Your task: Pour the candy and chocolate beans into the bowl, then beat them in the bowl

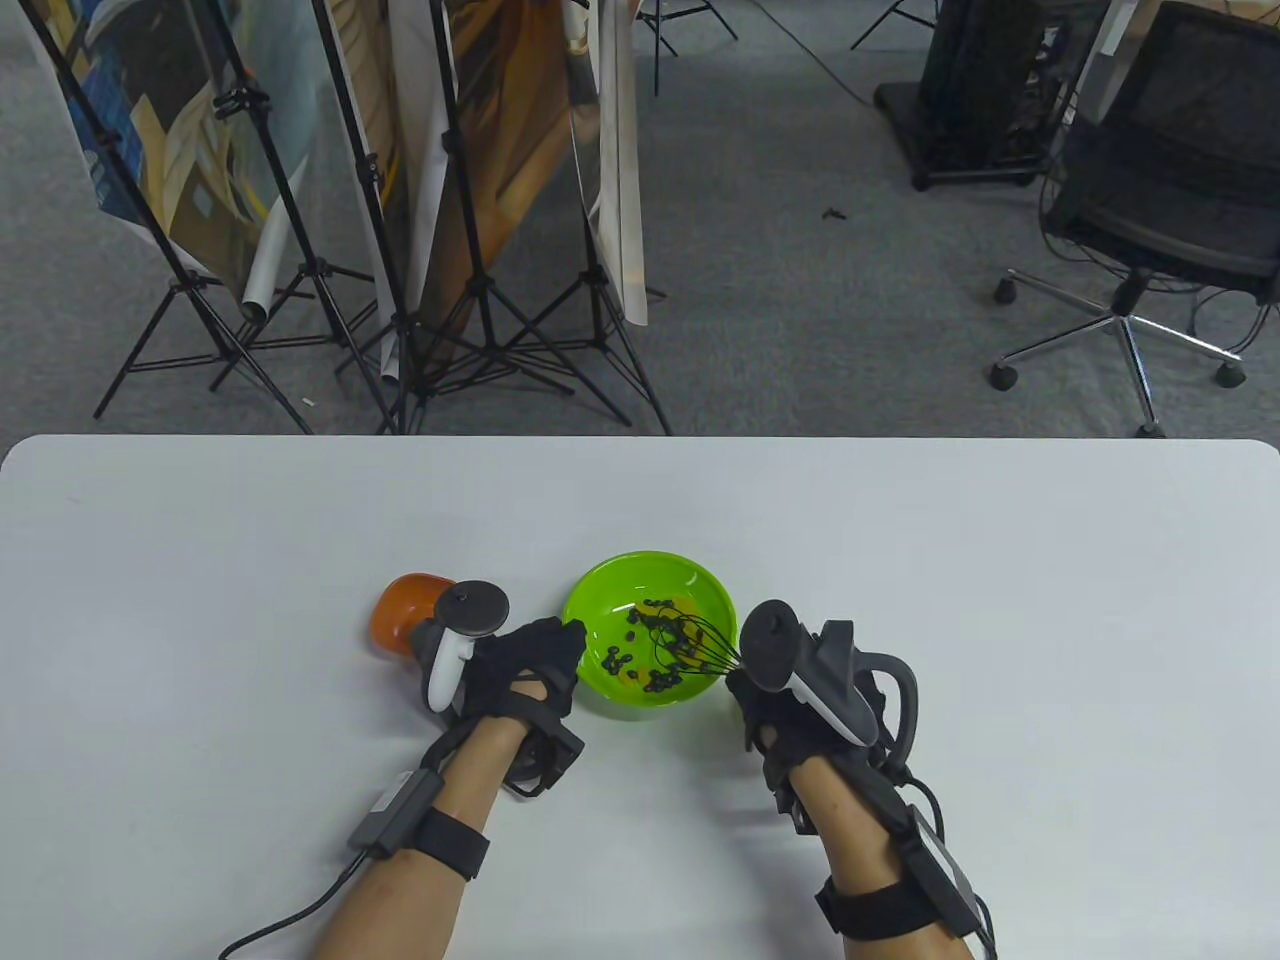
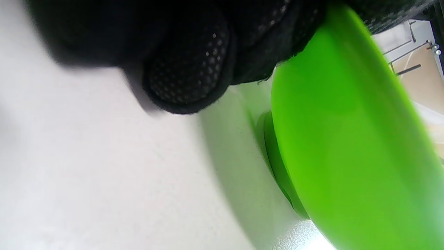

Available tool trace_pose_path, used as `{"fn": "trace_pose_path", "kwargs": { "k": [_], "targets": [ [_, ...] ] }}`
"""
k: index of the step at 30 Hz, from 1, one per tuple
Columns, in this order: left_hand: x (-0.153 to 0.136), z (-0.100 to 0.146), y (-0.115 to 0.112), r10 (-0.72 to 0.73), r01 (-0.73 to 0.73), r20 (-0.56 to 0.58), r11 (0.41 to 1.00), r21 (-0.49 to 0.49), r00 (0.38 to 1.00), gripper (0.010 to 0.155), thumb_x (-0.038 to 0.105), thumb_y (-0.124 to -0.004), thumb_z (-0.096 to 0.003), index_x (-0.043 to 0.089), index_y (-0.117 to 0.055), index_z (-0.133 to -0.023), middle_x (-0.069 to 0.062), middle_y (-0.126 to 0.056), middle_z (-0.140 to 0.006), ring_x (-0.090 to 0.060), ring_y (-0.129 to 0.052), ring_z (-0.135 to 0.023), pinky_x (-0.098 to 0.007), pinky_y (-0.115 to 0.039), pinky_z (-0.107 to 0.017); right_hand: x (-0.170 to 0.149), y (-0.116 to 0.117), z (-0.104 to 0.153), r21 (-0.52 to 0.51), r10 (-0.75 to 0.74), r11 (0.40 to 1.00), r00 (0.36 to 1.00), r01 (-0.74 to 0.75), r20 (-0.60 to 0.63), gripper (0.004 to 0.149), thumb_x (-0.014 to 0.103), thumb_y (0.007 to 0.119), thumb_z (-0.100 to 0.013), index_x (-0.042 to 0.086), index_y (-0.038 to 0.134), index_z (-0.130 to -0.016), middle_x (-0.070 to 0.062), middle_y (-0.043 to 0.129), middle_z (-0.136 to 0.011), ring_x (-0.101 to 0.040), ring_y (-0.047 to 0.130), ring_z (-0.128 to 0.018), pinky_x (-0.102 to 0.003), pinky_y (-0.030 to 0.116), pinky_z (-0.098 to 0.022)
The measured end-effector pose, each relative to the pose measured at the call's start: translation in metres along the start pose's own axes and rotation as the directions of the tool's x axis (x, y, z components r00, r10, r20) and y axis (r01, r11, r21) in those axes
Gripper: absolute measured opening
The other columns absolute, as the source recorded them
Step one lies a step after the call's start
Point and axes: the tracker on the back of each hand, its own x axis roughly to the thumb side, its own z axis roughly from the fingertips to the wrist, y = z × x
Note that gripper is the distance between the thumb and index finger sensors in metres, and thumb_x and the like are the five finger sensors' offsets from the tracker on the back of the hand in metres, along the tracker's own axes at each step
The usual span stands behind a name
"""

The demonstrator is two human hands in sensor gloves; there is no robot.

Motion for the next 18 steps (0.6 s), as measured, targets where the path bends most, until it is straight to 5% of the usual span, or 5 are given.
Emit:
{"fn": "trace_pose_path", "kwargs": {
  "k": [11,15,18],
  "targets": [
    [0.001,0.000,-0.001,0.007,-0.007,0.005,1.000,-0.015,1.000,0.043,0.060,-0.070,-0.0464,0.023,-0.083,-0.064,0.011,-0.097,-0.042,-0.013,-0.106,-0.034,-0.028,-0.093,-0.023,0.010,0.037,-0.011,0.023,-0.176,0.984,0.984,0.176,0.029,0.058,0.052,0.079,-0.047,0.003,0.091,-0.078,-0.011,0.100,-0.039,-0.018,0.094,-0.003,-0.040,0.088,0.001],
    [0.001,0.000,0.000,0.009,-0.009,0.003,1.000,-0.015,1.000,0.043,0.060,-0.068,-0.0466,0.024,-0.083,-0.064,0.012,-0.097,-0.042,-0.013,-0.106,-0.034,-0.028,-0.093,-0.024,0.018,0.038,-0.009,0.122,-0.264,0.960,0.961,0.253,0.087,0.057,0.051,0.080,-0.048,0.004,0.091,-0.078,-0.012,0.100,-0.039,-0.019,0.094,-0.003,-0.041,0.087,0.001],
    [-0.001,0.001,0.001,0.035,-0.035,-0.015,0.999,0.000,0.999,0.044,0.060,-0.067,-0.0467,0.024,-0.082,-0.066,0.013,-0.097,-0.045,-0.012,-0.106,-0.036,-0.026,-0.093,-0.025,0.017,0.026,-0.004,0.127,-0.187,0.977,0.976,0.172,0.114,0.057,0.053,0.083,-0.047,0.007,0.093,-0.078,-0.012,0.101,-0.038,-0.020,0.094,-0.004,-0.042,0.087,-0.001]
  ]
}}
